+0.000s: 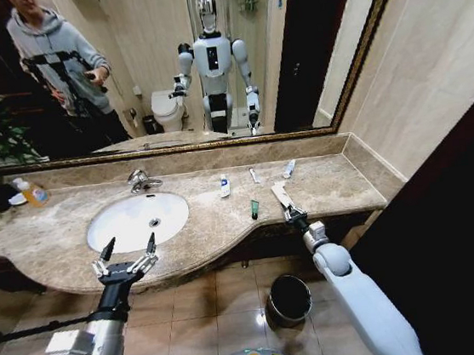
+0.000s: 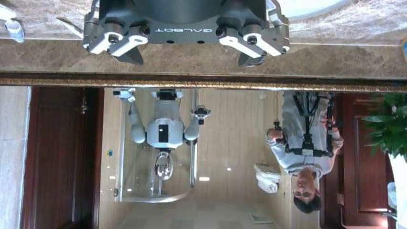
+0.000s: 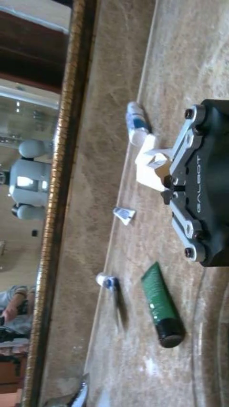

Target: Pick up the trash from the sink and place it in the trash bin.

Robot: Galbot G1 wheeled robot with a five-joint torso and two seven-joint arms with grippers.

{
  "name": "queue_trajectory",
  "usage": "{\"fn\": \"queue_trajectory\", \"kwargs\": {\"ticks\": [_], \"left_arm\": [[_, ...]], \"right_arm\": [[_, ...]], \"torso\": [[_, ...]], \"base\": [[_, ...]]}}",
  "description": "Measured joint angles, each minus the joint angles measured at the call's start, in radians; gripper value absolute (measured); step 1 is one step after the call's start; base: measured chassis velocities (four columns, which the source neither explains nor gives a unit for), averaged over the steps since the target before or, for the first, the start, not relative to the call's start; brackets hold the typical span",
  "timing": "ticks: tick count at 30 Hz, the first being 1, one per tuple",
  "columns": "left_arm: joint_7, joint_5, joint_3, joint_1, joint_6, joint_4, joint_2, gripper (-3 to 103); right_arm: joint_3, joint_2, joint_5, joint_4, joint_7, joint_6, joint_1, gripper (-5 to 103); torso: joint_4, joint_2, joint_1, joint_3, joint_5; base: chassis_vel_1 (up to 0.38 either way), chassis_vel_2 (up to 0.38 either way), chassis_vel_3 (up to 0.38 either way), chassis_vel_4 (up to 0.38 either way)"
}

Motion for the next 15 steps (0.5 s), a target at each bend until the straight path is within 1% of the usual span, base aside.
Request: {"fn": "queue_trajectory", "kwargs": {"ticks": [2,4,5,8,9,12,13,15], "left_arm": [[0.000,0.000,0.000,0.000,0.000,0.000,0.000,100],[0.000,0.000,0.000,0.000,0.000,0.000,0.000,100],[0.000,0.000,0.000,0.000,0.000,0.000,0.000,100],[0.000,0.000,0.000,0.000,0.000,0.000,0.000,100],[0.000,0.000,0.000,0.000,0.000,0.000,0.000,100],[0.000,0.000,0.000,0.000,0.000,0.000,0.000,100],[0.000,0.000,0.000,0.000,0.000,0.000,0.000,100],[0.000,0.000,0.000,0.000,0.000,0.000,0.000,100]], "right_arm": [[0.010,-0.006,0.007,0.025,0.001,0.000,-0.016,0],[0.039,-0.021,0.023,0.091,0.001,-0.002,-0.062,0],[0.039,-0.021,0.023,0.091,0.001,-0.002,-0.062,0],[0.099,-0.052,0.055,0.222,-0.007,-0.005,-0.171,0],[0.099,-0.052,0.055,0.222,-0.007,-0.005,-0.171,0],[0.159,-0.062,0.070,0.324,-0.022,0.020,-0.284,0],[0.159,-0.062,0.070,0.324,-0.022,0.020,-0.284,0],[0.193,-0.060,0.072,0.381,-0.027,0.039,-0.369,0]], "torso": [[0.0000,0.000,0.000,0.000,0.0000],[0.0001,0.000,0.000,0.000,0.0001],[0.0001,0.000,0.000,0.000,0.0001],[-0.0001,0.000,0.000,0.000,-0.0002],[-0.0001,0.000,0.000,0.000,-0.0002],[0.0000,0.000,0.000,0.000,0.0000],[0.0000,0.000,0.000,0.000,0.0000],[-0.0001,0.000,0.000,0.000,-0.0002]], "base": [[0.000,0.000,0.000,0.000],[0.000,0.000,0.000,0.000],[0.000,0.000,0.000,0.000],[0.000,0.000,0.000,0.000],[0.000,0.000,0.000,0.000],[0.000,0.000,0.000,0.000],[0.000,0.000,0.000,0.000],[0.000,0.000,0.000,0.000]]}}
